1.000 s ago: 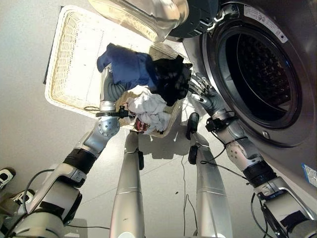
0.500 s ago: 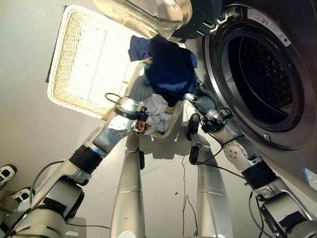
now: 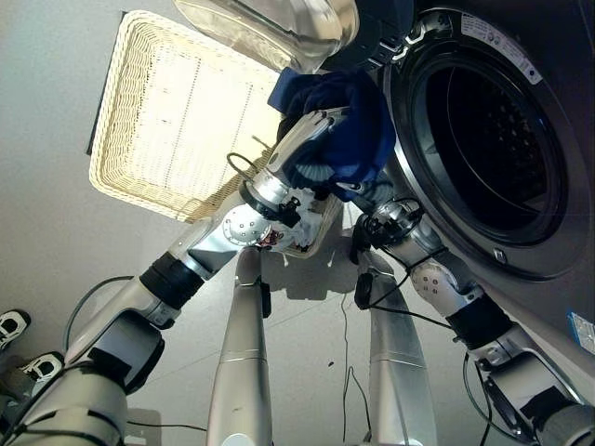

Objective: Put the clothes into the washing machine.

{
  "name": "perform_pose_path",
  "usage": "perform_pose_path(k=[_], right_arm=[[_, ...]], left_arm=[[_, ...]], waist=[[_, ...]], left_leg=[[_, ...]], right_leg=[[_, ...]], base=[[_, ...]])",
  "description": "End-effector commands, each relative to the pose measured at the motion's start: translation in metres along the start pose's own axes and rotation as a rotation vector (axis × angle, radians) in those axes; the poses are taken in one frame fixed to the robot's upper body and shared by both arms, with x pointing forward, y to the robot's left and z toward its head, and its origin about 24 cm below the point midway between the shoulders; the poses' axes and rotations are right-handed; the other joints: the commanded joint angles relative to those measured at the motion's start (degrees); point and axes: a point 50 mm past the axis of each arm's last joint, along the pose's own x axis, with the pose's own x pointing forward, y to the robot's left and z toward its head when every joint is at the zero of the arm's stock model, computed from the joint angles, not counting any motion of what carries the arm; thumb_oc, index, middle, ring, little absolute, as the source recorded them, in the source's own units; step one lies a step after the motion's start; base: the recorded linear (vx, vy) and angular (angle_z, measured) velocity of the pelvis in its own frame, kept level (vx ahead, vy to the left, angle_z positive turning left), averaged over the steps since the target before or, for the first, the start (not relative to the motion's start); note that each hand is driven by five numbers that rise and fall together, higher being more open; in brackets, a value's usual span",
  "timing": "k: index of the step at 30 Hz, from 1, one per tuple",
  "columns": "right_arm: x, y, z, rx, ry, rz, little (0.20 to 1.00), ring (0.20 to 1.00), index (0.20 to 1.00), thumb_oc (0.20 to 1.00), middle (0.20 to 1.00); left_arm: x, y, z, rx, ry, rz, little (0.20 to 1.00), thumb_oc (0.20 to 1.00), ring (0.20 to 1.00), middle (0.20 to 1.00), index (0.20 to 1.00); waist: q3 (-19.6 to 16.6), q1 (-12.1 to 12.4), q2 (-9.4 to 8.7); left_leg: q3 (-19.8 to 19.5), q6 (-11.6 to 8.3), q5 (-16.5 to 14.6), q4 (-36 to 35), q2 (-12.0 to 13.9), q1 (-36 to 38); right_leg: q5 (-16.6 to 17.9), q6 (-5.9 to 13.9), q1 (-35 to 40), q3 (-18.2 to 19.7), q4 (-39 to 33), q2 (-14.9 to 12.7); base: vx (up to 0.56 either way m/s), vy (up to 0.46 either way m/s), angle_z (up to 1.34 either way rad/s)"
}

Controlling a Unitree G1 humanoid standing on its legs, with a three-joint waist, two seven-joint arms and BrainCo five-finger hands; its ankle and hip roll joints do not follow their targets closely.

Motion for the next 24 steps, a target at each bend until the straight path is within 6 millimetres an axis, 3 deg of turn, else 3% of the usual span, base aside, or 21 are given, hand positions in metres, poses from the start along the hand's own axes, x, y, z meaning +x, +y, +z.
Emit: perform_pose_path(k=[1,4,9,10,24], right_arm=[[-0.002,0.022,0.028,0.238,-0.211,0.173,1.000,1.000,1.000,1.000,1.000],[-0.002,0.022,0.028,0.238,-0.211,0.173,1.000,1.000,1.000,1.000,1.000],[-0.003,0.024,0.025,0.425,-0.227,0.249,1.000,1.000,1.000,1.000,1.000],[-0.008,0.017,0.030,0.479,-0.285,0.265,1.000,1.000,1.000,1.000,1.000],[-0.020,-0.002,0.041,0.566,-0.376,0.281,1.000,1.000,1.000,1.000,1.000]], left_arm=[[0.000,-0.012,0.027,0.030,-0.154,-0.127,0.200,0.200,0.200,0.200,0.200],[0.000,-0.012,0.027,0.030,-0.154,-0.127,0.200,0.200,0.200,0.200,0.200],[0.000,-0.020,0.030,0.100,-0.190,-0.283,0.200,0.200,0.200,0.200,0.200],[-0.003,-0.019,0.023,0.159,-0.161,-0.333,0.200,0.200,0.200,0.200,0.200],[-0.012,-0.006,0.011,0.245,-0.125,-0.304,0.200,0.200,0.200,0.200,0.200]], waist=[[-1.2,-1.2,1.67],[-1.2,-1.2,1.67],[-1.2,-1.2,1.71],[-1.2,-1.3,1.63],[-1.2,-1.0,1.53]], left_leg=[[-1.2,5.82,-2.8,4.7,-3.9,-1.3],[-1.2,5.82,-2.8,4.7,-3.9,-1.3],[-1.2,5.62,-2.9,4.6,-3.9,-1.0],[-1.1,5.57,-3.0,4.5,-3.9,-0.8],[-1.2,5.30,-3.2,4.4,-3.8,-0.7]], right_leg=[[9.2,1.22,5.1,-2.3,-12.0,2.1],[9.2,1.22,5.1,-2.3,-12.0,2.1],[9.3,1.43,5.5,-2.6,-12.3,1.6],[9.4,1.52,5.8,-2.8,-12.6,1.6],[9.7,1.79,6.0,-3.5,-13.0,1.2]], base=[[0.00,0.000,0.00],[0.00,0.000,0.00],[0.00,-0.006,0.00],[0.00,0.000,0.00],[0.00,0.000,0.00]])
